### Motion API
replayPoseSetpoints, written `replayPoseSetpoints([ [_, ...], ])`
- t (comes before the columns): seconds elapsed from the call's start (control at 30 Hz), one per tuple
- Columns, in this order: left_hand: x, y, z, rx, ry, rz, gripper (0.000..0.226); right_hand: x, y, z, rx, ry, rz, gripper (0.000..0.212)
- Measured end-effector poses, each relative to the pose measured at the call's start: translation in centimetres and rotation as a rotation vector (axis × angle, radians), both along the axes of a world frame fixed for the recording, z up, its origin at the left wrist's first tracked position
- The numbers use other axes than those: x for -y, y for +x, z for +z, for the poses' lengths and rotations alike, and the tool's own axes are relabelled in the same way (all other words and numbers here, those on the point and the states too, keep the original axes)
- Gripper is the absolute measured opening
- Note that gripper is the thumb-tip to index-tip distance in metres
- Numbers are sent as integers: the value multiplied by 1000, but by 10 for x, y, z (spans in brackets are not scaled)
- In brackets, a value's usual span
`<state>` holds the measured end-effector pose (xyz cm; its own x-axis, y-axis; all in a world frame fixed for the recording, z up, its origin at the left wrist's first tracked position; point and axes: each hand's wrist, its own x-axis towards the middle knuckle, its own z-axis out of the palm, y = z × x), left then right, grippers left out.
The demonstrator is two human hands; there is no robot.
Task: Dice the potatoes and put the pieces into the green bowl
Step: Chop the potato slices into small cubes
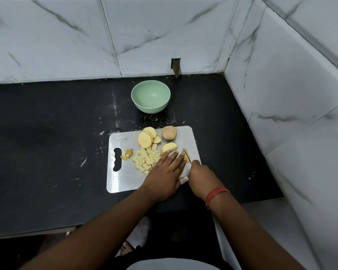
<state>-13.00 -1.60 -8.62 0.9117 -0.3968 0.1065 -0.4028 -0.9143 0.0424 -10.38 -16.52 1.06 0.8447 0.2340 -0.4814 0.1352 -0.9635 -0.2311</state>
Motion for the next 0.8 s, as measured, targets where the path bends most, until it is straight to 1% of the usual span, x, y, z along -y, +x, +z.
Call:
replayPoseSetpoints([
  [0.1, 1, 1, 1, -19, 0, 4, 65, -5, 0, 1, -50, -12, -43, 33],
  [0.23, 4, 3, 2, -10, -4, 9, 64, -8, 1, 3, -59, -11, -89, 36],
  [0.37, 6, 4, 3, -19, 15, 8, 65, -9, 3, 5, -105, -20, -115, 41],
  [0.5, 6, 4, 3, -34, 12, 14, 65, -11, 4, 5, -156, -22, -131, 42],
  [0.67, 6, 4, 4, -45, 12, 16, 65, -5, 1, 3, -84, 8, -98, 40],
  [0.8, 6, 4, 5, -43, 7, 14, 66, -2, 1, -2, -51, 13, -79, 32],
])
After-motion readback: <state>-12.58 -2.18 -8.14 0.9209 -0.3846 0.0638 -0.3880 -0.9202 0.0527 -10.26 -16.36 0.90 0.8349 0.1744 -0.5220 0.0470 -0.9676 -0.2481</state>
